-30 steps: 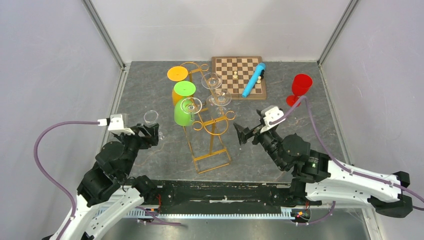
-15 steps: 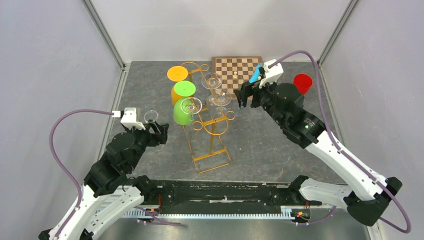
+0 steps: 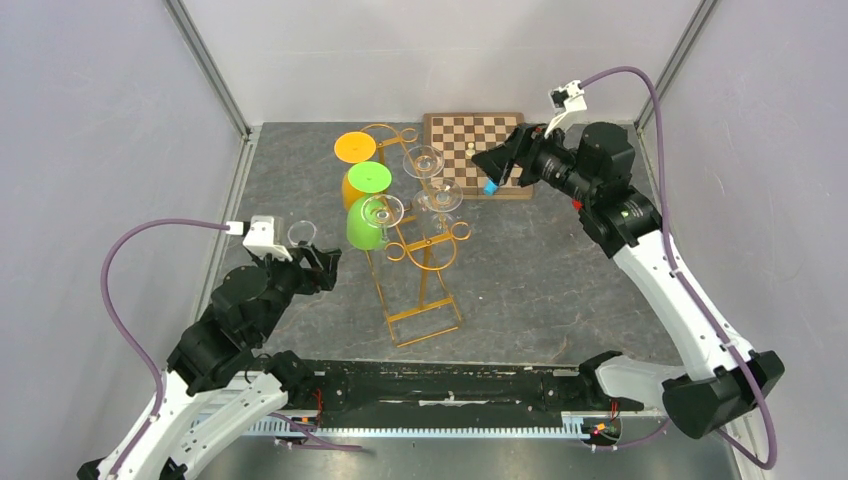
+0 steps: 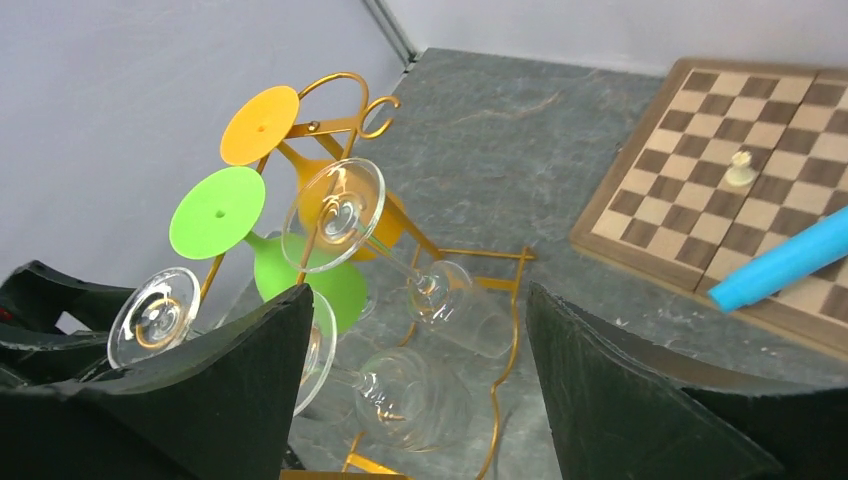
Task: Take the wine glass off the wine glass rack
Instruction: Pick up the wine glass from the wine rack.
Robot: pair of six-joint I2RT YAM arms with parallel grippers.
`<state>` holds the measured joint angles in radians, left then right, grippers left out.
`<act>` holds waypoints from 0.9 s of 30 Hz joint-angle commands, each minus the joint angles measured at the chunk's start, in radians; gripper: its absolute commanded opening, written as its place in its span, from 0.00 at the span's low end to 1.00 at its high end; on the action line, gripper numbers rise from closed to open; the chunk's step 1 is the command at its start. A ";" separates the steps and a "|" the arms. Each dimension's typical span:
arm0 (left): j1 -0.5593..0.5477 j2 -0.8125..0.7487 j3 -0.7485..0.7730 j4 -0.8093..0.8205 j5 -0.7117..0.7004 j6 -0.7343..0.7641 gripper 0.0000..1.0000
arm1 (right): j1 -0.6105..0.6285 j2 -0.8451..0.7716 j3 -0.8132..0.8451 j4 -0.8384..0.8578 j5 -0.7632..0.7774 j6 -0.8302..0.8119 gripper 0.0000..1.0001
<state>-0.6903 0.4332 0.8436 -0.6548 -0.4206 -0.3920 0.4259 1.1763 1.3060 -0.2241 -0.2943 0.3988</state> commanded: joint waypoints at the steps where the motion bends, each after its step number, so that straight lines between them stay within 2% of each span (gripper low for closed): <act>1: 0.006 -0.021 -0.007 0.043 0.023 -0.017 0.80 | -0.057 0.033 0.009 0.079 -0.225 0.143 0.79; 8: 0.006 -0.051 -0.015 0.034 0.032 -0.016 0.80 | -0.064 0.096 -0.018 0.133 -0.352 0.234 0.69; 15: 0.006 -0.072 -0.019 0.024 0.025 -0.011 0.80 | -0.064 0.112 -0.076 0.202 -0.408 0.298 0.60; 27: 0.006 -0.075 -0.020 0.016 0.018 -0.011 0.80 | -0.035 0.123 -0.119 0.258 -0.472 0.351 0.52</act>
<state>-0.6903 0.3653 0.8272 -0.6563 -0.3977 -0.3920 0.3752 1.3060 1.1961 -0.0330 -0.7227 0.7235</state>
